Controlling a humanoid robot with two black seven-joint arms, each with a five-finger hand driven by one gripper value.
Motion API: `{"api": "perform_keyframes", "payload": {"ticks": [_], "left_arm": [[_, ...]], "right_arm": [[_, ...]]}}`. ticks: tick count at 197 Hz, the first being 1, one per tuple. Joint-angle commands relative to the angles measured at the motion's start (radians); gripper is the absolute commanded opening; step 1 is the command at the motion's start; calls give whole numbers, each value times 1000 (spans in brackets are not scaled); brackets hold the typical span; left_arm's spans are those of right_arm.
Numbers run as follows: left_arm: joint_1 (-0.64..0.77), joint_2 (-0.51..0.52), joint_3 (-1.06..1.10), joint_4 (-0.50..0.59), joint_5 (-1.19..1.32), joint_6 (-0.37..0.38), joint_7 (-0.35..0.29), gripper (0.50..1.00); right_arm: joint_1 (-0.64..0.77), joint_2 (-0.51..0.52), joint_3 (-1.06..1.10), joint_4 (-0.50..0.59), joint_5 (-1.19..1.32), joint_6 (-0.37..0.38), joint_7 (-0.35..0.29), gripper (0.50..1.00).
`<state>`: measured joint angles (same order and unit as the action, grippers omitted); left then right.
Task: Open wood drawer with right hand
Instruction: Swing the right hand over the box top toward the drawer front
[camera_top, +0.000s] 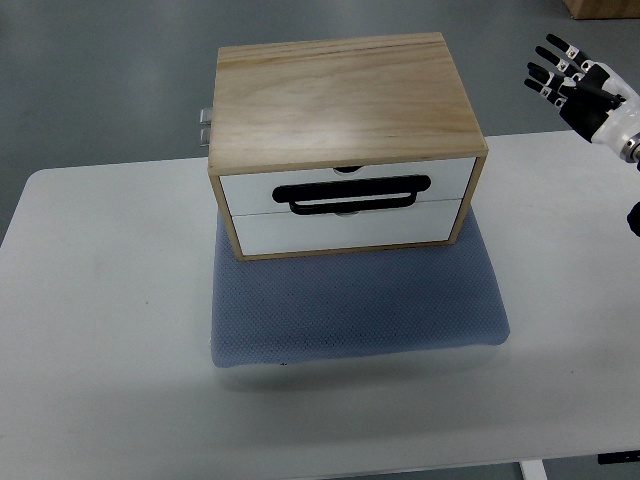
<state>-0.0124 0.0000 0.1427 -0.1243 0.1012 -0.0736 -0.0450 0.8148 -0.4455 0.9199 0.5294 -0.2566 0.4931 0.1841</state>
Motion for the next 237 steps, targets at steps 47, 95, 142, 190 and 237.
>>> {"api": "perform_keyframes", "payload": {"ticks": [47, 95, 142, 190, 237], "left_arm": [[0, 0, 0, 0, 0, 0, 1, 1000], [0, 0, 0, 0, 0, 0, 1, 1000], [0, 0, 0, 0, 0, 0, 1, 1000], [0, 0, 0, 0, 0, 0, 1, 1000], [0, 0, 0, 0, 0, 0, 1, 1000]], "right_arm": [[92, -94, -81, 21, -1, 118, -2, 944], [188, -200, -200, 202, -1, 118, 20, 944], [334, -300, -407, 426, -1, 118, 43, 942], [486, -329, -595, 538, -1, 118, 41, 942], [672, -331, -822, 617, -7, 118, 31, 944]]}}
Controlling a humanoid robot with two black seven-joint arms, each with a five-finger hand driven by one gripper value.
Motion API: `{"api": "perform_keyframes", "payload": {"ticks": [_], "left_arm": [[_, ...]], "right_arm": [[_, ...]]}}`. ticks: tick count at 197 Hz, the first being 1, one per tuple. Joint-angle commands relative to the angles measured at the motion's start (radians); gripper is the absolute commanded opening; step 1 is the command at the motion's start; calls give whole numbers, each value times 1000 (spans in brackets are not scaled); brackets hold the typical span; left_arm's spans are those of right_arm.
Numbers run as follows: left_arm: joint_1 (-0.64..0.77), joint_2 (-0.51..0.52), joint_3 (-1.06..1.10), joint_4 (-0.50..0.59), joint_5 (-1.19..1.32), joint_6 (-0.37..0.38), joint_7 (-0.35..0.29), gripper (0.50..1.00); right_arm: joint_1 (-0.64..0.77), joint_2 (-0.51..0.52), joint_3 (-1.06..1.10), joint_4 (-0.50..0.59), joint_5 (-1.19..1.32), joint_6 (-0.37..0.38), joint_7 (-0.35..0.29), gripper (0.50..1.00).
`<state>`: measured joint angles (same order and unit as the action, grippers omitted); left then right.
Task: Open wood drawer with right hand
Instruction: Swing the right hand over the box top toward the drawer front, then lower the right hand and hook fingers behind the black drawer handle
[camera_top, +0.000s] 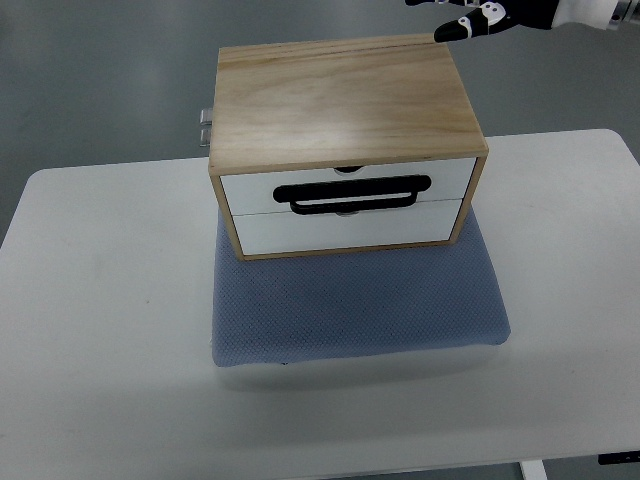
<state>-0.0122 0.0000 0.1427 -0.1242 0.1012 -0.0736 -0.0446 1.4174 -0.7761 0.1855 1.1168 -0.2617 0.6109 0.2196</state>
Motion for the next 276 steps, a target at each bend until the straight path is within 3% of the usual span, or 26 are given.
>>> {"api": "perform_keyframes", "payload": {"ticks": [1, 39, 77, 126, 276], "left_arm": [[0, 0, 0, 0, 0, 0, 0, 1000], [0, 0, 0, 0, 0, 0, 0, 1000], [0, 0, 0, 0, 0, 0, 0, 1000], [0, 0, 0, 0, 0, 0, 0, 1000], [0, 0, 0, 0, 0, 0, 0, 1000]], "right_arm": [[75, 0, -98, 32, -2, 0, -5, 944], [190, 0, -268, 139, -13, 0, -19, 944], [236, 23, -333, 201, -51, 0, -78, 944], [250, 46, -331, 232, -120, 0, -183, 944], [298, 164, -422, 239, -137, 0, -350, 944]]}}
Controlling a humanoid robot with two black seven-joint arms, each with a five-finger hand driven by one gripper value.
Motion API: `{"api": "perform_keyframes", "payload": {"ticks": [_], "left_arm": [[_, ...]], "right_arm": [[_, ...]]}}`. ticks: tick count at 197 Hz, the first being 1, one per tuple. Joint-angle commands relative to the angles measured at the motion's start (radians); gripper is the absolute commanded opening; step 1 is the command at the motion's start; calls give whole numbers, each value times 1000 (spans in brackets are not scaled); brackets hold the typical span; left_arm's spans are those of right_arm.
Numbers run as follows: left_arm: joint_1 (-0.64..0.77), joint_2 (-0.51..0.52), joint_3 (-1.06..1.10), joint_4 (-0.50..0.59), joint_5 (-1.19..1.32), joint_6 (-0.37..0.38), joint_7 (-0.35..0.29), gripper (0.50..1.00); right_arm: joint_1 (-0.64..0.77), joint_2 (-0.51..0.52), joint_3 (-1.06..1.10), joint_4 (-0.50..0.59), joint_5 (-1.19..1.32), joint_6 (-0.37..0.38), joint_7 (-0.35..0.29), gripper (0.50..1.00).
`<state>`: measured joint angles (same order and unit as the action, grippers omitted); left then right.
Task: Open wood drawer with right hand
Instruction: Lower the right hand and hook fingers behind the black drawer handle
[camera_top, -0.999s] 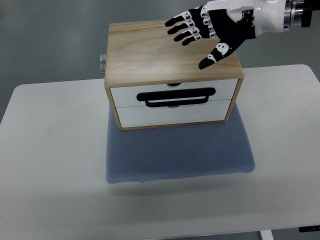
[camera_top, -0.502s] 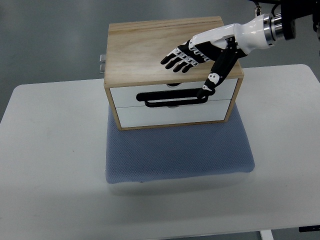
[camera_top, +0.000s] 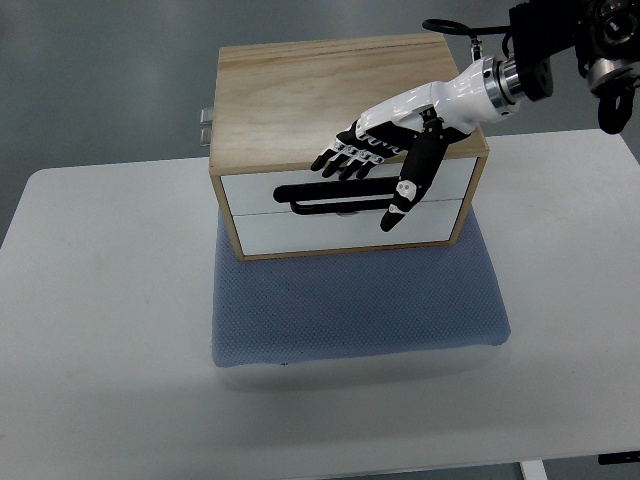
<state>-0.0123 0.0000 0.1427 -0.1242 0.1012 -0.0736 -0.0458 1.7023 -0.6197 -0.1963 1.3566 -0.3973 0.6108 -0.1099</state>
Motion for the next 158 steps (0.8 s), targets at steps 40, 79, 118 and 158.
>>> {"api": "perform_keyframes", "payload": {"ticks": [40, 79, 118, 158], "left_arm": [[0, 0, 0, 2, 0, 0, 1, 1000], [0, 0, 0, 0, 0, 0, 0, 1000], [0, 0, 0, 0, 0, 0, 1, 1000], [0, 0, 0, 0, 0, 0, 0, 1000]], "right_arm": [[40, 38, -124, -2, -2, 0, -21, 944], [43, 52, -124, -10, 3, -36, -21, 944], [53, 54, -123, -13, 21, -49, -19, 944], [50, 67, -126, -13, 35, -95, -21, 944]]}}
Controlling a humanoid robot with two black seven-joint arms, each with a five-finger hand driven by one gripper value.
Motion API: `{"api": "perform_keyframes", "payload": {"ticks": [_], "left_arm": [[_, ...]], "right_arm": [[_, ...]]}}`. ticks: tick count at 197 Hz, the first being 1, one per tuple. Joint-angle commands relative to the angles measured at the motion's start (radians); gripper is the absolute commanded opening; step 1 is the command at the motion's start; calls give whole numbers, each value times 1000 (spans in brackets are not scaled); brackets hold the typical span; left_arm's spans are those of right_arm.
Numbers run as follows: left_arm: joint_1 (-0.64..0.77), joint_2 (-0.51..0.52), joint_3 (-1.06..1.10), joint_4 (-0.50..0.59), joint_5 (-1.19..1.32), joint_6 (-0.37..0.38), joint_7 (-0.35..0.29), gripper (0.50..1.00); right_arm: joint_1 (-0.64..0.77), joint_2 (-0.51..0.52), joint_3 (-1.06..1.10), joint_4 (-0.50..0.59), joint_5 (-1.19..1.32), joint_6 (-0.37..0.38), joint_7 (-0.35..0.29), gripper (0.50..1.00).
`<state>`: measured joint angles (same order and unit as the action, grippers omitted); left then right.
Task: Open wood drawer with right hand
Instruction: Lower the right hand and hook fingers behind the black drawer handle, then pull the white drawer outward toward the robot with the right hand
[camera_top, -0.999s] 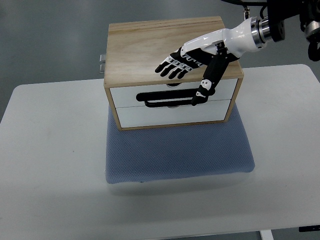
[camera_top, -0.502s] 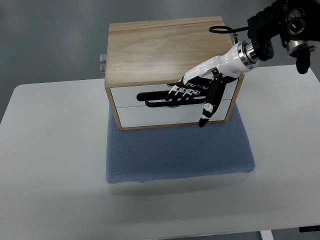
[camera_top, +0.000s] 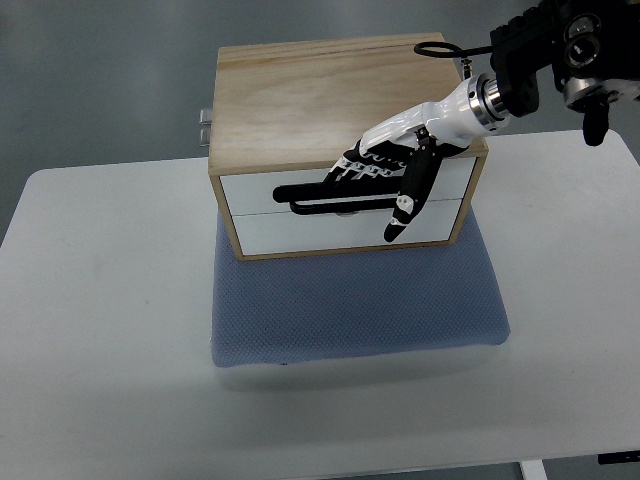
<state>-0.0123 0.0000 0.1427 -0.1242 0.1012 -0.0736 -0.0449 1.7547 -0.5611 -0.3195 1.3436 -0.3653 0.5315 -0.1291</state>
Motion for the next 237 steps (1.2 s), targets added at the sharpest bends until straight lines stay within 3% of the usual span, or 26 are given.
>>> {"api": "perform_keyframes", "payload": {"ticks": [1, 92, 200, 237], "left_arm": [[0, 0, 0, 0, 0, 0, -1, 1000], [0, 0, 0, 0, 0, 0, 0, 1000], [0, 0, 0, 0, 0, 0, 0, 1000], [0, 0, 0, 0, 0, 0, -1, 1000]], "right_arm": [[-3, 9, -3, 0, 3, -16, -1, 944], [-20, 33, -30, 0, 2, -87, -14, 944], [-29, 46, -47, 0, 0, -82, -18, 944], [-29, 44, -47, 0, 0, -67, -49, 944]]}}
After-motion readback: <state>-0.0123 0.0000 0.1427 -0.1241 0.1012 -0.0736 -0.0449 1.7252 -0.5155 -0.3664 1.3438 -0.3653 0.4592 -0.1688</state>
